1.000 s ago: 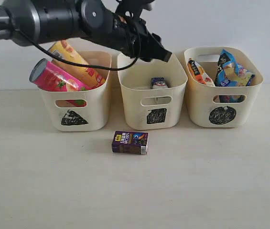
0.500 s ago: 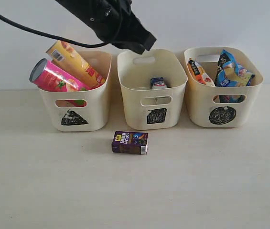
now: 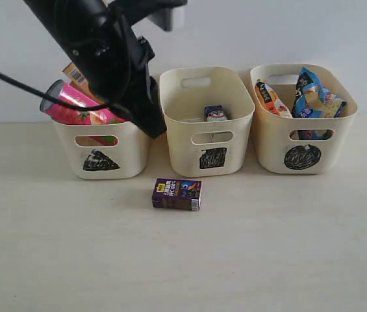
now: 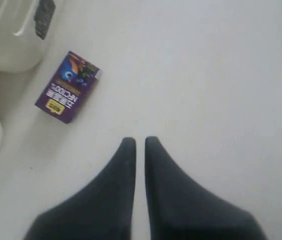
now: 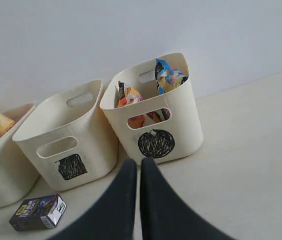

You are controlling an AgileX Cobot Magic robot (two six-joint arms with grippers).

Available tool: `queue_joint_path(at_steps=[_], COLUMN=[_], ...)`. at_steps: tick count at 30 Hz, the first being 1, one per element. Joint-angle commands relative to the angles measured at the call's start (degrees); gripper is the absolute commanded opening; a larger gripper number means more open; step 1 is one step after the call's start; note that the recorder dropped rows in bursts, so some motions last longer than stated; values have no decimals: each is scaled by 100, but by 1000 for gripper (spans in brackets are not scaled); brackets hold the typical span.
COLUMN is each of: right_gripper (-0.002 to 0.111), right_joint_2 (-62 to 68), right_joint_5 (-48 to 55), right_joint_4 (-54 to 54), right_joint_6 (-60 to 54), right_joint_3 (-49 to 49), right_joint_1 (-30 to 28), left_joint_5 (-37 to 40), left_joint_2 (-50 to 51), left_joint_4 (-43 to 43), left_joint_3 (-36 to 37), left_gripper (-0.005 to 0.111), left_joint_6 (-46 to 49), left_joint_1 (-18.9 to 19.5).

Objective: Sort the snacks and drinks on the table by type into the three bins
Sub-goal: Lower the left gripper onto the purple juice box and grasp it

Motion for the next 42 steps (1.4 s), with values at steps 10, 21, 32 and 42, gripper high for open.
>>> queue_joint_path(at_steps=[10,21,32,42], right_gripper=[0,0,0,0], right_joint_2=[-16,-16,-16,-16], right_joint_5=[-12,-12,-1,-1], right_joint_4=[-41,-41,-41,-41], right_joint_6=[-36,-36,-46,-46], right_joint_3=[34,34,34,34], right_joint_1=[-16,-16,-16,-16], left_joint_5=[-297,-2069,-2972,-2880], left_joint_2=[354,1538,2139,2469], left_joint_4=[235,1283,1597,1432], left_joint_3=[984,984,841,296], left_gripper=[55,85,88,88], left_joint_6=[2240,1940,1596,1185], left_joint_1=[-369,-355,-311,0])
